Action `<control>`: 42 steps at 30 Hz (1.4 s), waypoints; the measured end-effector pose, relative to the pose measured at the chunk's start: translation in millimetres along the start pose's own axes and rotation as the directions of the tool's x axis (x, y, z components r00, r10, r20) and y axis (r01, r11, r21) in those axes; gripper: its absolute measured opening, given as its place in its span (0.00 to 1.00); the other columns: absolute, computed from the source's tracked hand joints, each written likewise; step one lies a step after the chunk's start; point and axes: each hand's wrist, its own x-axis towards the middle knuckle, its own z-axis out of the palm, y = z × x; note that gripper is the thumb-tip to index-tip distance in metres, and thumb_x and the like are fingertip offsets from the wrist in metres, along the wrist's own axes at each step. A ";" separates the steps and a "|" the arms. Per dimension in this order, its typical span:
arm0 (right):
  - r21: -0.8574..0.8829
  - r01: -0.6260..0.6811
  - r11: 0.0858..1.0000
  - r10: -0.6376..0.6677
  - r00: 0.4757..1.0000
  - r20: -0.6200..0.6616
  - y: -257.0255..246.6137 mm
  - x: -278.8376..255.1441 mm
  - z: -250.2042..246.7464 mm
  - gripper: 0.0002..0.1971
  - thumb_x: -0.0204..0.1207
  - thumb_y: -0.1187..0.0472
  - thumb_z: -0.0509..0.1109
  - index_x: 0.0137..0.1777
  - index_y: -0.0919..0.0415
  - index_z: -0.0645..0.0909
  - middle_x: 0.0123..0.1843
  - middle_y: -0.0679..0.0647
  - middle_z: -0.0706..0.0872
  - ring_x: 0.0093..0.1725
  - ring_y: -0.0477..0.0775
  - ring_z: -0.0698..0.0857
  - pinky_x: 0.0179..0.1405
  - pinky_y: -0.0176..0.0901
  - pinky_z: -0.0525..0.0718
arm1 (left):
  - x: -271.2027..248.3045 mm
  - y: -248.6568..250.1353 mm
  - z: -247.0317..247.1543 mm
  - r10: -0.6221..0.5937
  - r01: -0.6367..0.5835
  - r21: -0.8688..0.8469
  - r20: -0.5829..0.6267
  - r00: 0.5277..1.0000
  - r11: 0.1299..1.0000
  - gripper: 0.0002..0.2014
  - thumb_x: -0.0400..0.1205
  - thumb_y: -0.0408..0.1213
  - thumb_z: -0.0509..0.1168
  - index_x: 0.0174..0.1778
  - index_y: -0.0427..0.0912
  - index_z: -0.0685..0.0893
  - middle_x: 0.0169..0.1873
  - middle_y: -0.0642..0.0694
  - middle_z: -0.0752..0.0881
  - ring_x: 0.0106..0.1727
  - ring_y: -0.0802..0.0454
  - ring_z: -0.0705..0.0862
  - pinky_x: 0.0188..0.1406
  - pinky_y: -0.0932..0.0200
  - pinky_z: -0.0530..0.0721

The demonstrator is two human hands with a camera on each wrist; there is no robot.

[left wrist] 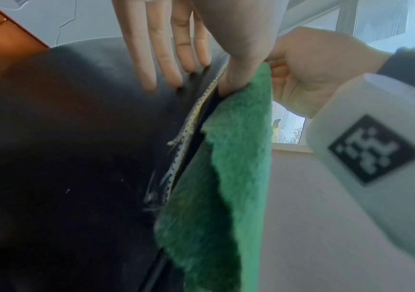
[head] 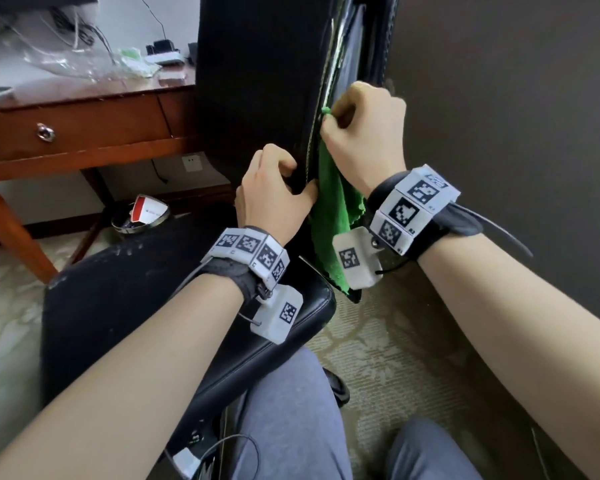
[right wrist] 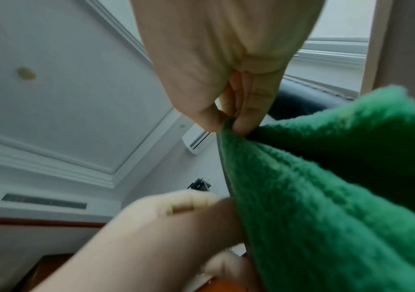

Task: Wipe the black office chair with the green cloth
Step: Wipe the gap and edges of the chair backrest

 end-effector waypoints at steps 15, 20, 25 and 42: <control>0.014 -0.002 1.000 0.002 1.000 -0.001 6.2 -10.2 8.0 0.03 0.75 0.61 0.67 0.41 0.55 0.80 0.39 0.46 0.85 0.42 0.48 0.82 0.39 0.21 0.69 | 18.5 22.1 -2.3 0.123 -0.123 0.003 -0.067 0.990 0.992 0.25 0.72 0.45 0.74 0.64 0.49 0.76 0.61 0.54 0.77 0.54 0.52 0.83 0.47 0.48 0.85; 0.012 0.063 0.998 -0.063 0.998 0.021 8.8 -25.1 10.2 0.03 0.76 0.62 0.67 0.45 0.56 0.82 0.42 0.47 0.87 0.42 0.51 0.85 0.45 0.47 0.85 | 14.8 16.1 2.0 0.137 -0.140 -0.023 -0.096 0.986 0.990 0.25 0.73 0.45 0.73 0.66 0.50 0.76 0.62 0.54 0.78 0.56 0.52 0.83 0.49 0.46 0.86; -0.113 0.138 0.984 -0.144 0.988 -0.051 -3.9 16.0 -11.8 0.05 0.73 0.62 0.64 0.43 0.58 0.82 0.41 0.47 0.87 0.42 0.50 0.84 0.42 0.35 0.70 | 27.1 25.8 -1.8 0.133 -0.135 -0.058 -0.044 0.990 0.989 0.34 0.70 0.40 0.74 0.74 0.49 0.72 0.72 0.54 0.73 0.68 0.53 0.79 0.58 0.57 0.79; -0.197 0.048 0.979 -0.070 0.992 -0.108 -20.4 54.9 -33.4 0.11 0.72 0.64 0.60 0.47 0.62 0.83 0.49 0.52 0.86 0.49 0.55 0.79 0.45 0.42 0.70 | 37.0 33.0 -5.2 0.136 -0.138 -0.080 -0.033 0.990 0.987 0.34 0.70 0.40 0.73 0.75 0.53 0.75 0.65 0.58 0.79 0.62 0.58 0.81 0.61 0.55 0.79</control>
